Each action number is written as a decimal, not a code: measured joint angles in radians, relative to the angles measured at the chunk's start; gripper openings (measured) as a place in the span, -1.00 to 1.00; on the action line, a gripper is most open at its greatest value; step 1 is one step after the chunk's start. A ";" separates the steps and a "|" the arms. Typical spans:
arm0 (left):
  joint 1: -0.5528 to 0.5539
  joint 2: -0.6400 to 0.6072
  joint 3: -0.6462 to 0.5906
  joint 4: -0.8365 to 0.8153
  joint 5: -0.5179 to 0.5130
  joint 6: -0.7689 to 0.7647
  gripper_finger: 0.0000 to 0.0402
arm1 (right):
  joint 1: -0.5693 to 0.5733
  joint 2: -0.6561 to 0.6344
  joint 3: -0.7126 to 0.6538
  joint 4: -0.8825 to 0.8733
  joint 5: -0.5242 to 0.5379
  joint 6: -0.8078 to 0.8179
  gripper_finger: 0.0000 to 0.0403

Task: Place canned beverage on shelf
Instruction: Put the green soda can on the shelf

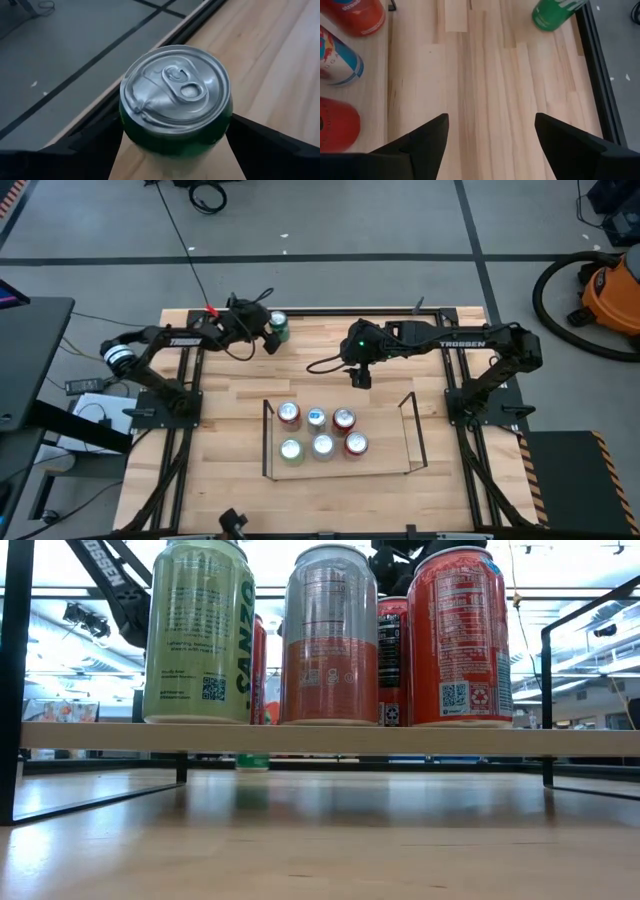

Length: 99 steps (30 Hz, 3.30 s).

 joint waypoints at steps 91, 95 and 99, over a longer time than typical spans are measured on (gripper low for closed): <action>-0.606 0.362 0.450 -0.097 -0.334 -0.368 0.75 | 0.114 -0.326 -0.275 -0.040 0.129 0.191 0.51; -0.606 0.358 0.450 -0.098 -0.334 -0.359 0.75 | 0.119 -0.326 -0.275 -0.039 0.129 0.194 0.51; -0.612 0.328 0.450 -0.115 -0.334 -0.323 0.75 | 0.119 -0.326 -0.275 -0.030 0.129 0.194 0.51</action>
